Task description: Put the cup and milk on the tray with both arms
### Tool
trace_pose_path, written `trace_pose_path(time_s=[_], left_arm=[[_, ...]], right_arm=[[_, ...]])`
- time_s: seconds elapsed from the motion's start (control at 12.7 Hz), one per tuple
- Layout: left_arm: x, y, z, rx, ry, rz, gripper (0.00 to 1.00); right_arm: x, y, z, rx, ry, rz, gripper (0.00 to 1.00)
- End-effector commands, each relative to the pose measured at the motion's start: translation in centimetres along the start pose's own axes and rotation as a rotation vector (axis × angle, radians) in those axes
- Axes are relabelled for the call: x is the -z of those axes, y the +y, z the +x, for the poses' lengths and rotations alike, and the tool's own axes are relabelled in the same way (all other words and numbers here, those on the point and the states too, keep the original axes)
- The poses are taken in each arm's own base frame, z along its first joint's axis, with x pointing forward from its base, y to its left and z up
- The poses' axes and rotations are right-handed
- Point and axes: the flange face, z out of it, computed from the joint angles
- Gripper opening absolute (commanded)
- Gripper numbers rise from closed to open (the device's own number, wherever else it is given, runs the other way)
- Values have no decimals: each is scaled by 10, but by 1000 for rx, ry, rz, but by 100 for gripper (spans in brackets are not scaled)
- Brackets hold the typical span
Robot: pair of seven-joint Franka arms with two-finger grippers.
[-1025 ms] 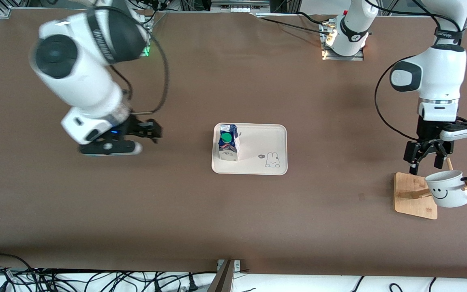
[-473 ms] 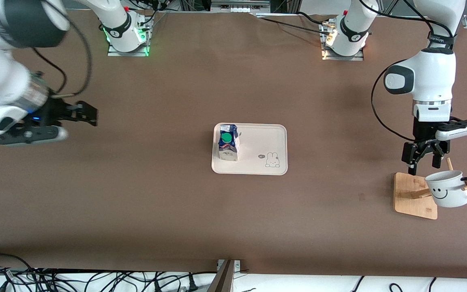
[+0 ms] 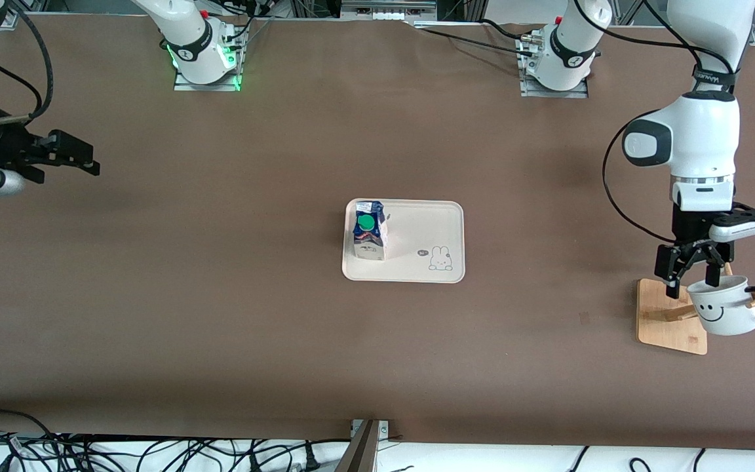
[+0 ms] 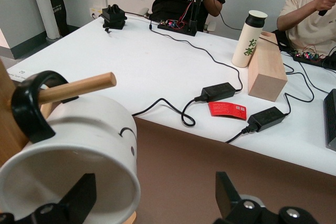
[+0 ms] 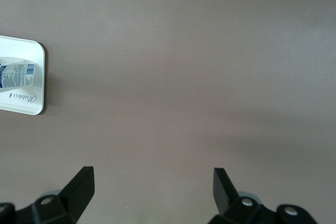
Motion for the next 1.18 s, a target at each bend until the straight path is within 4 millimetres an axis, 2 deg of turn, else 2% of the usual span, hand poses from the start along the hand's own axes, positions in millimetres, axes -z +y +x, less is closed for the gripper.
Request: trace_pose_path(time_s=[0.0, 0.24, 0.47, 0.71, 1.1], left_arm=[[-11, -3, 8, -3, 17, 10, 100], [-13, -6, 5, 6, 12, 18, 100], [-13, -15, 11, 15, 22, 33, 100], [-19, -13, 19, 13, 40, 30, 100], [-22, -13, 18, 12, 37, 32, 100]], right_arm=[[-18, -9, -21, 24, 31, -26, 100], [-17, -9, -28, 17, 44, -45, 100], [-4, -7, -23, 17, 72, -56, 100], [0, -12, -17, 22, 88, -51, 100], [-7, -10, -12, 22, 83, -50, 100]])
